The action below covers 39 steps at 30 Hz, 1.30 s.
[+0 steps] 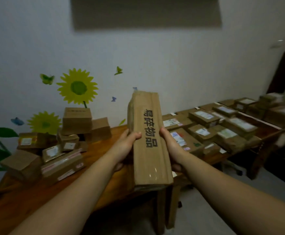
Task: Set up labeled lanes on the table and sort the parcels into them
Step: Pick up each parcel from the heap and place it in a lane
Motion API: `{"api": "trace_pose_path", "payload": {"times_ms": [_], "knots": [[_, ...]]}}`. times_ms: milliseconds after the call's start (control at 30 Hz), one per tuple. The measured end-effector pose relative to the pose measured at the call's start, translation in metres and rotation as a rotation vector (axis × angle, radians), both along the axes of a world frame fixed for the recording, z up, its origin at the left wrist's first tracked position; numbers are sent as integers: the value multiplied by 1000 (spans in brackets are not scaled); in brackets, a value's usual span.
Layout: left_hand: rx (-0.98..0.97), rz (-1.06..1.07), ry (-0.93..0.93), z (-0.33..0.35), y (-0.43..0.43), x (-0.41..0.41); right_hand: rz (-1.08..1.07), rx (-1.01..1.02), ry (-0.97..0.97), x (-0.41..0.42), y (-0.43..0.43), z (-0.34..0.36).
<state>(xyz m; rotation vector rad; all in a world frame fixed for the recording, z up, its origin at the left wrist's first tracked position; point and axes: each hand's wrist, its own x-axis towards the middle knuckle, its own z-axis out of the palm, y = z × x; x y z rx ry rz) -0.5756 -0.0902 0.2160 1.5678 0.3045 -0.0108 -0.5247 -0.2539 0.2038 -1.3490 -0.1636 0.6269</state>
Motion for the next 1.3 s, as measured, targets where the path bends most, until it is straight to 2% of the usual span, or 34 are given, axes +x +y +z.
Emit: {"api": "trace_pose_path", "payload": {"times_ms": [100,267,333,433,533,600,733,967,1067,1167,1300], "knots": [[193,41,-19,2,-60,30,-55,124,35,18,-56,-2],[301,-89,5,12,-119,74,-145,192,-25,49,-119,-2],[305,-145,-32,10,-135,92,-232,122,-30,64,-131,-3],[273,-131,-116,-1,-153,120,-398,-103,-61,86,-142,-7],[381,-139,-253,-7,-172,148,-497,-311,-110,108,-161,-16],[478,-204,-317,-8,-190,173,-543,-270,-61,127,-176,-19],[599,-373,-207,-6,-219,226,-607,-220,-90,161,-203,-13],[194,-589,-99,5,-269,317,-812,-255,-191,207,-271,-2],[-13,-693,-41,1,-303,342,-757,-166,-134,220,-311,-7],[-104,-753,-24,-7,-345,358,-636,-29,-96,237,-352,-19],[-154,-812,-24,-12,-409,384,-740,-49,-166,264,-417,-25]]}}
